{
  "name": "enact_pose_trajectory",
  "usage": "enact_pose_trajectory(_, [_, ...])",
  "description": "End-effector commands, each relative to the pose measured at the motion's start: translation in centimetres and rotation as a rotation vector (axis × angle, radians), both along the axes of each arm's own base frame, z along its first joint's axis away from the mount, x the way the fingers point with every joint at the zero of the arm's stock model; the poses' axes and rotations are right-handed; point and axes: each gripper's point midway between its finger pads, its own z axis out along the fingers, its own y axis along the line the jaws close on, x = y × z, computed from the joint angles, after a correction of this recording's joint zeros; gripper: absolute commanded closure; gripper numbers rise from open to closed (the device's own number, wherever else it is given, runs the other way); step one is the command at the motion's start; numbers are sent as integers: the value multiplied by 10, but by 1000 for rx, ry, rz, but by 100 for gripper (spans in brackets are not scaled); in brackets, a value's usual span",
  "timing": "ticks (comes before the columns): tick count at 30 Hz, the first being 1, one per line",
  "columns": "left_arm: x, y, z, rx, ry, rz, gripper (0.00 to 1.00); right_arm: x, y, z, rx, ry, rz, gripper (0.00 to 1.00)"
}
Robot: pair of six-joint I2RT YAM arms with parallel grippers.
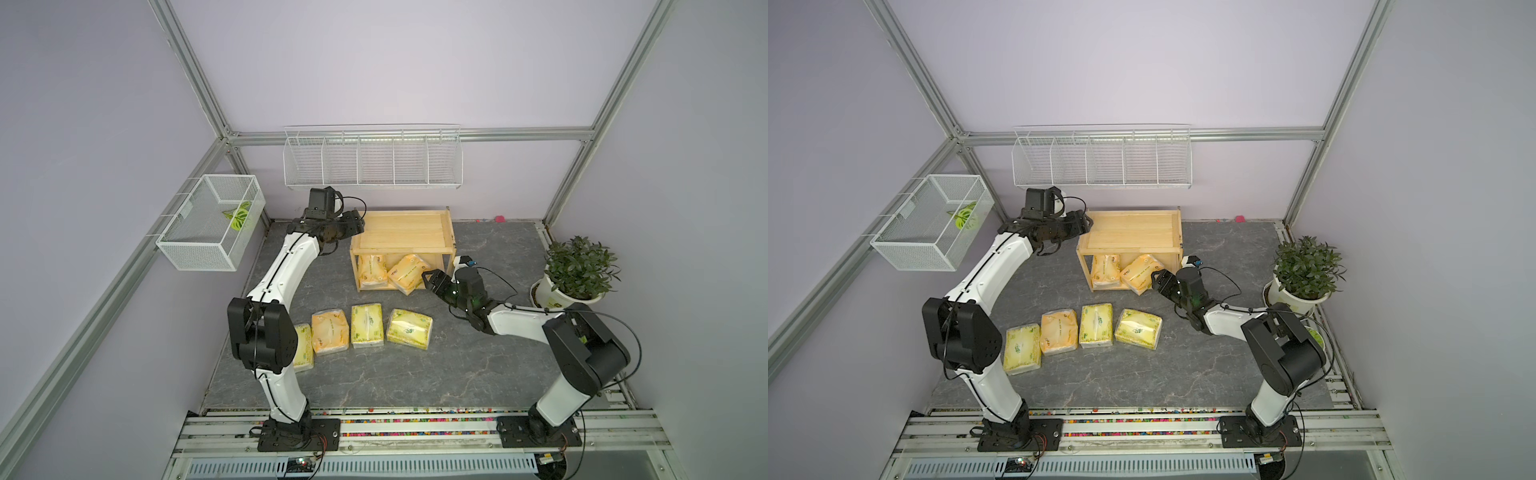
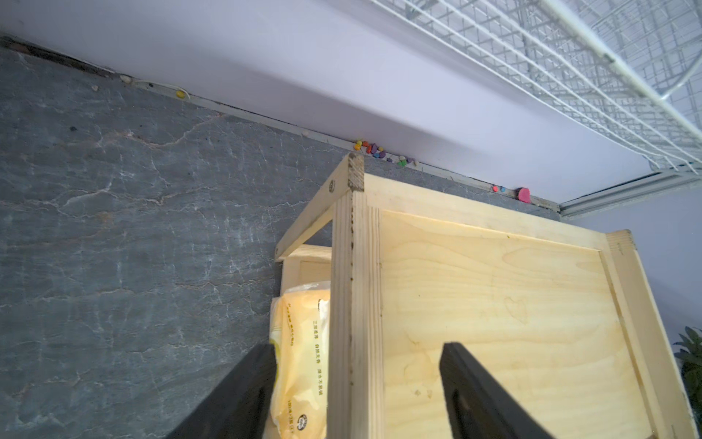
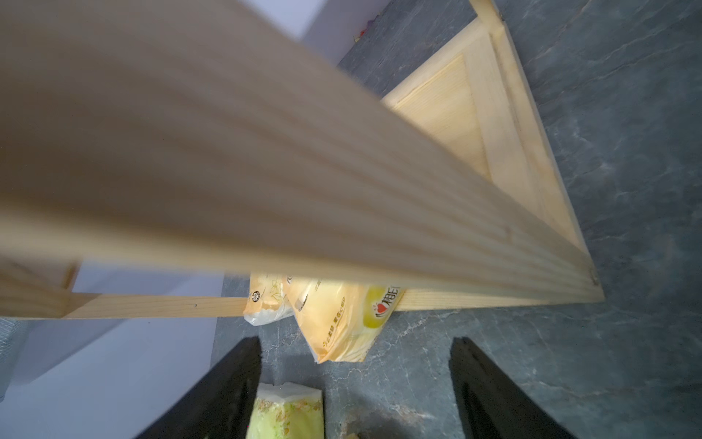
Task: Place the tissue boxes on the shelf by color
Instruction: Adjust the box of tissues on the shelf.
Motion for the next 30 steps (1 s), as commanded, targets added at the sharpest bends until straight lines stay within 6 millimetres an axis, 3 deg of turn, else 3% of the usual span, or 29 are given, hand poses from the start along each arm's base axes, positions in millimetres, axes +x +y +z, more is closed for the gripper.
enact_pose_trajectory(1, [-4,-2,-12,3,28,-26,33,4,15,16,49,-47,21,17])
enact_pose_trajectory(11, [-13,-6,-29,-14,59,-55,37,-4,16,22,146,-49,-3,18])
enact_pose_trajectory(30, [-19,-13,-34,-34,64,-97,40,11,18,-14,256,-44,-180,19])
